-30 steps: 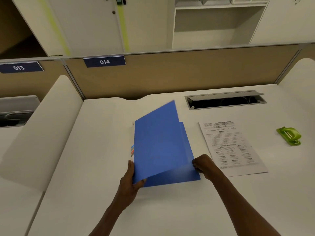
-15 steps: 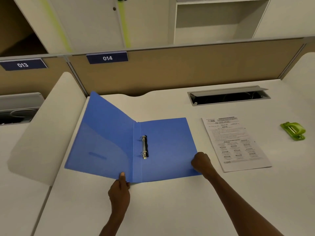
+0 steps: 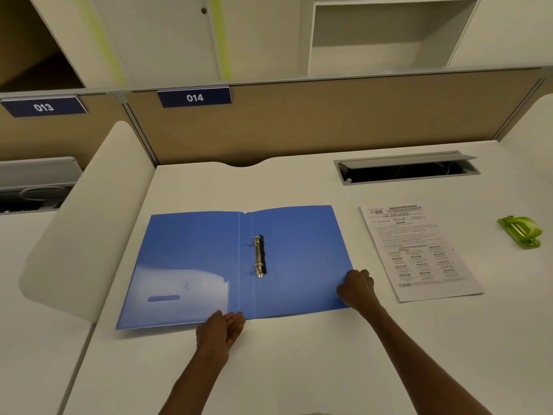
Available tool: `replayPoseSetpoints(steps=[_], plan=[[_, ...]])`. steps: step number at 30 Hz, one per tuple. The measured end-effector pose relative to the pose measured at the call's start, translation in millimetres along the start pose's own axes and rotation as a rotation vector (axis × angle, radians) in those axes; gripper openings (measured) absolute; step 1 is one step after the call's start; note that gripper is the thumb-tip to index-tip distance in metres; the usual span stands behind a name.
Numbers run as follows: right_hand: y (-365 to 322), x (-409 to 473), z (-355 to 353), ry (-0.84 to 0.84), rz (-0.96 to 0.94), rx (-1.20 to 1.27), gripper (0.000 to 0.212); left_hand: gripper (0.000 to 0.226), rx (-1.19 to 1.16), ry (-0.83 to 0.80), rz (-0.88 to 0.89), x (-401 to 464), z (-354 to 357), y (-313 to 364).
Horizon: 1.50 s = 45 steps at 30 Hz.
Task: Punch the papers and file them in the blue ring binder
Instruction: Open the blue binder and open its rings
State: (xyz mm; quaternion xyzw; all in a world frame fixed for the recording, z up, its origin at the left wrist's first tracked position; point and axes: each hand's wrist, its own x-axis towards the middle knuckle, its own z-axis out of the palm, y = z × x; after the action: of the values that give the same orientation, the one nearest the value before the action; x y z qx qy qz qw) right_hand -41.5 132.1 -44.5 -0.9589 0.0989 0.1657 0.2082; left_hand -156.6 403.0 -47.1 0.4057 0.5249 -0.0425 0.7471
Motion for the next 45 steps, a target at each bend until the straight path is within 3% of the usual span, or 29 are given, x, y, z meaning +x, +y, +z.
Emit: replayPoseSetpoints(steps=[5,8,12,14,17,19,23,33,45], plan=[[-2,-1,4,0.007,-0.013,-0.023,0.004,0.022,-0.010,-0.058,-0.011,2,13,5],[-6,-1,7,0.024,-0.070,-0.117,0.014,0.014,0.074,-0.100,0.033,1,26,12],[-28,-3,13,0.092,-0.158,-0.100,0.032,0.006,0.545,-0.013,0.503,5,47,23],[-49,1,13,0.068,-0.227,0.029,0.008,0.028,0.638,-0.075,0.691,9,55,30],[-82,17,10,-0.058,-0.370,0.165,0.044,0.057,0.781,-0.177,0.834,20,66,38],[-102,27,8,-0.106,-0.445,0.183,0.049,0.061,0.838,-0.219,0.885,27,71,38],[-132,54,10,-0.194,-0.494,0.194,0.051,0.060,0.848,-0.286,0.874,40,72,30],[-155,83,33,-0.316,-0.492,-0.007,0.086,0.054,0.844,-0.281,0.880,54,72,18],[-156,88,35,-0.344,-0.499,0.034,0.067,0.052,0.857,-0.260,0.879,61,71,16]])
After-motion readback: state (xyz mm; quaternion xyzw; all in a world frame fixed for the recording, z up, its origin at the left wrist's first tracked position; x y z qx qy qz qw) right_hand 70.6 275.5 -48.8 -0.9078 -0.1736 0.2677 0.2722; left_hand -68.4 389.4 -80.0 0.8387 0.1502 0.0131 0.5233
